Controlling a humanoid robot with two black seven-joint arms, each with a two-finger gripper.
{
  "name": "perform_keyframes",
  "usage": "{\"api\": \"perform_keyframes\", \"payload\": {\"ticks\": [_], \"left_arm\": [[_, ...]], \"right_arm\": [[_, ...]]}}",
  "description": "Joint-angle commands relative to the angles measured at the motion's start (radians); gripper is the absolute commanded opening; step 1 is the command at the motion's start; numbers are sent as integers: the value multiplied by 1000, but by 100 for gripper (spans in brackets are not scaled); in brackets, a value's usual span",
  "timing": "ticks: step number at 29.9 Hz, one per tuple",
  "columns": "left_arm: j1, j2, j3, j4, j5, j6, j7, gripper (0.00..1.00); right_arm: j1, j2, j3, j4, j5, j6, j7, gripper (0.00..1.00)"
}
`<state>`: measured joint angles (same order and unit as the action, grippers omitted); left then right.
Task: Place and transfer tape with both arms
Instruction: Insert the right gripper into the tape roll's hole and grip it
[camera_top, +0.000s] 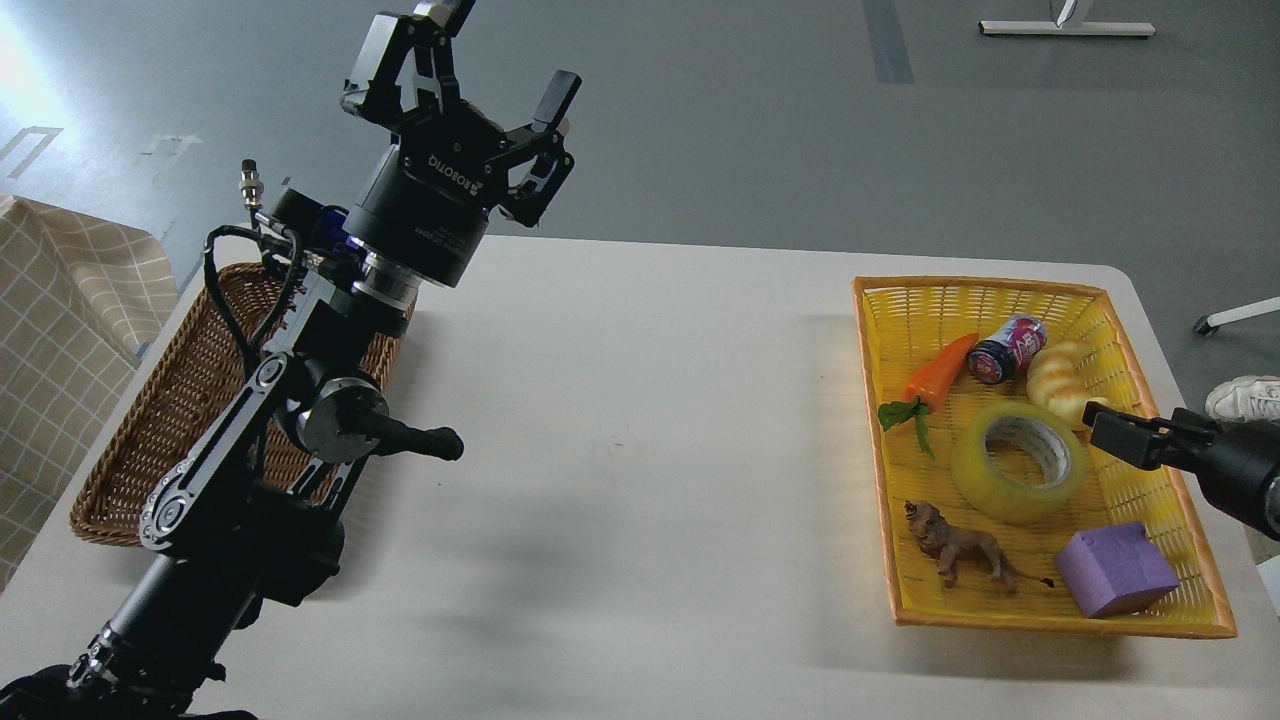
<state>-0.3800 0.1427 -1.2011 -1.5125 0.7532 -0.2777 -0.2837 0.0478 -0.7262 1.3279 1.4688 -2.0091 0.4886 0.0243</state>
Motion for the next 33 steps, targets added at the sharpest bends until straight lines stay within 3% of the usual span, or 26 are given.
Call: {"api": "perform_keyframes", "payload": {"ticks": [1,33], "left_arm": [[0,-2,0,-2,0,0,0,98],[18,5,-5,-11,0,2,-3,98]], "right_arm": [[12,-1,-27,-21,3,0,5,94],[90,-2,-157,-65,0,0,6,94]]}}
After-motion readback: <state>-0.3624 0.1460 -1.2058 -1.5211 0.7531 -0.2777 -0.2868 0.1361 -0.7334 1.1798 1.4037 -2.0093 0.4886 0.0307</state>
